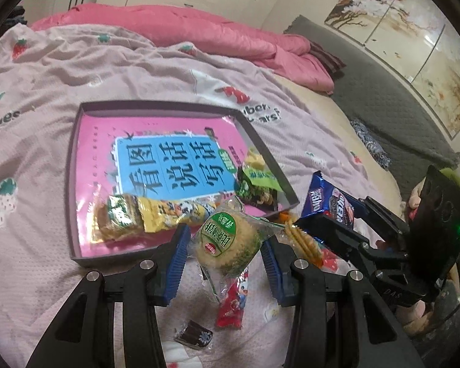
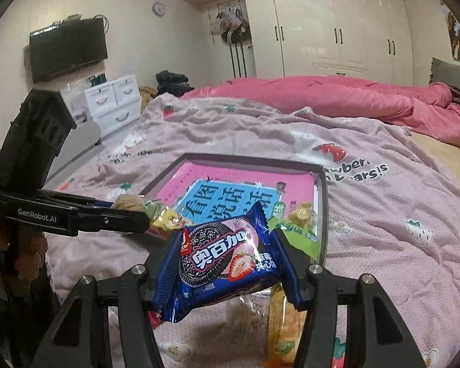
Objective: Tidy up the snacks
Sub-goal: 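Carry the round biscuit and blue cookie packet over the tray with both grippers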
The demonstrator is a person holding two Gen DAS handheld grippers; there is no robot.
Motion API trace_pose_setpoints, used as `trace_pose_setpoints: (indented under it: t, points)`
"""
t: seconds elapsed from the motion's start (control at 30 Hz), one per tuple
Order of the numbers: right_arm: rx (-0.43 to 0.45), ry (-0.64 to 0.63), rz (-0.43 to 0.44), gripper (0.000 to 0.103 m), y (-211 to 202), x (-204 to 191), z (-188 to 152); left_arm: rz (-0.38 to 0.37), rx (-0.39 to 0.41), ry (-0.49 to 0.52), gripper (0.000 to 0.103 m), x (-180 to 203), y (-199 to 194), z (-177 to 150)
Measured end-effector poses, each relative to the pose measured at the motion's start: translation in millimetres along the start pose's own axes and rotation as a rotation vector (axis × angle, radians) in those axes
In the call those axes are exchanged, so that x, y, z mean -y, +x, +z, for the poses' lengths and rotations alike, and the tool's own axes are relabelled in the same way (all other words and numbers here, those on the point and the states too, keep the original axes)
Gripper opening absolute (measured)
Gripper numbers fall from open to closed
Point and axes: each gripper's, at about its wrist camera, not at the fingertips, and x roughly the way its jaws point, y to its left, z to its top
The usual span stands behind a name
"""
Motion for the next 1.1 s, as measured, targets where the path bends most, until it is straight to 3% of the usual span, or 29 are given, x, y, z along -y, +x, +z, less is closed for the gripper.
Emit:
trace_pose_setpoints:
  t: [0.43,1.1]
  points:
    - [0.080,0.028,-0.012,0.058,-10.6,8.4,14.3,0.044,0.083,-0.023,0.047,-4.7,-24.9,14.0]
    - [0.120,0.068,-0.037,0.058,-6.5,23.6,27.2,0.187,0.184,-0.080,0.047,-39.5,-42.2,35.2]
